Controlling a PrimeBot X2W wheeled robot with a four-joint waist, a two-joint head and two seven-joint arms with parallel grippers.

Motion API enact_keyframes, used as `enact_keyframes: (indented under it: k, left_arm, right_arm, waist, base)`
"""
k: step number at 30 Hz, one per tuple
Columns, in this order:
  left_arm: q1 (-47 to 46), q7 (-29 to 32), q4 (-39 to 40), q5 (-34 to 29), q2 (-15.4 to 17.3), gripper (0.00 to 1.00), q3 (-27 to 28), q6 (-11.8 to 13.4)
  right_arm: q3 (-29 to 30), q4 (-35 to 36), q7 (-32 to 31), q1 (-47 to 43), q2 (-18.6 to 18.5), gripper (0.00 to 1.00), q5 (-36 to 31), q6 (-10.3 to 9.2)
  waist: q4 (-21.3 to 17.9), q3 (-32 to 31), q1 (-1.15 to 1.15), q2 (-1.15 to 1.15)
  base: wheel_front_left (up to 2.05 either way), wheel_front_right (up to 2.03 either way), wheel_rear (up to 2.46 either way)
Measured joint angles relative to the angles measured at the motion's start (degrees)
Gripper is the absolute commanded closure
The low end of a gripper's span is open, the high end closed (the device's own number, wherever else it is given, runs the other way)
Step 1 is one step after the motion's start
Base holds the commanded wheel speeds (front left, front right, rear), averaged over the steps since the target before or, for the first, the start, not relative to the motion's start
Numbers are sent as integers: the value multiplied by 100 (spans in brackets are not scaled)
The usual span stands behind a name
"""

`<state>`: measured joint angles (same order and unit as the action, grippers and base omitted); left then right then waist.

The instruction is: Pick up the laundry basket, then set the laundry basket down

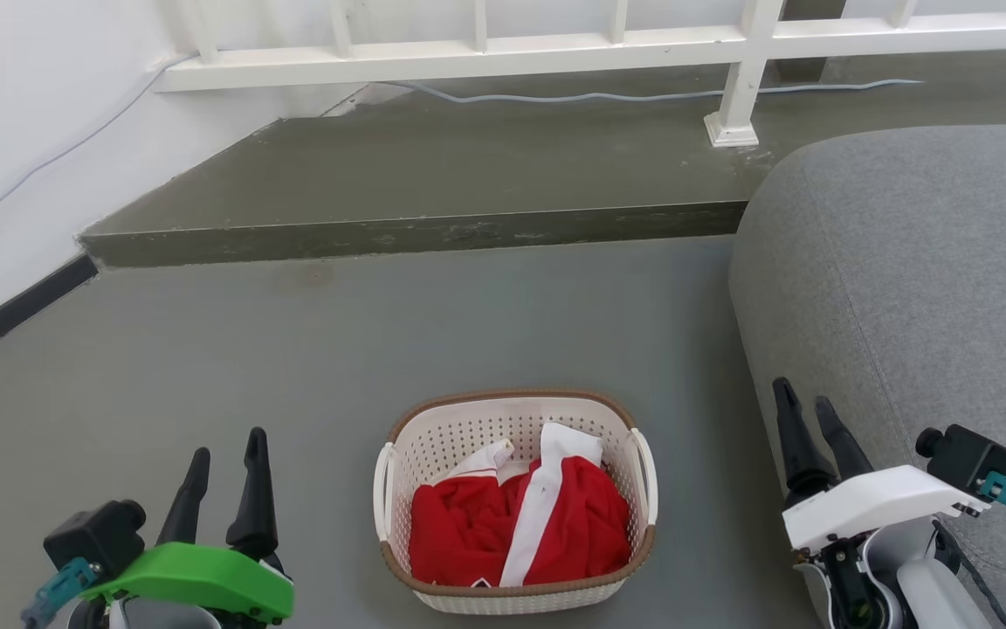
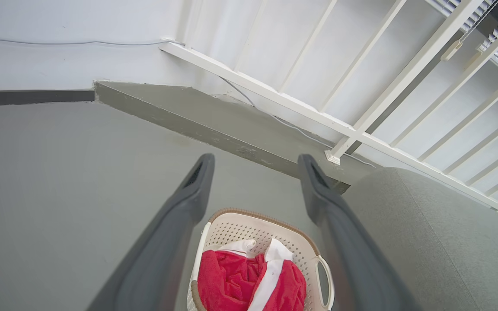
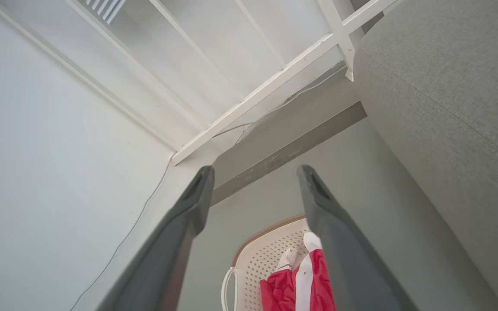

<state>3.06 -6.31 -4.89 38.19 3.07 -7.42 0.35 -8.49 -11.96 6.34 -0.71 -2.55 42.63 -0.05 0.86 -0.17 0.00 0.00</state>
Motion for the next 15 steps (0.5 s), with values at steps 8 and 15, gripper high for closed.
enact_keyframes:
  k: [8, 15]
  left_arm:
    - [137, -182, 178, -660, 3, 0, -168, 118]
    - [194, -290, 309, -1190, 8, 0, -275, 177]
  right_arm:
    - [-181, 104, 170, -76, 0, 0, -609, -57]
    - [-325, 181, 280, -99, -4, 0, -1134, -113]
  waist:
    - [1, -21, 0, 0]
    - [-1, -37, 0, 0]
  base:
    - [0, 0, 0]
    - [0, 0, 0]
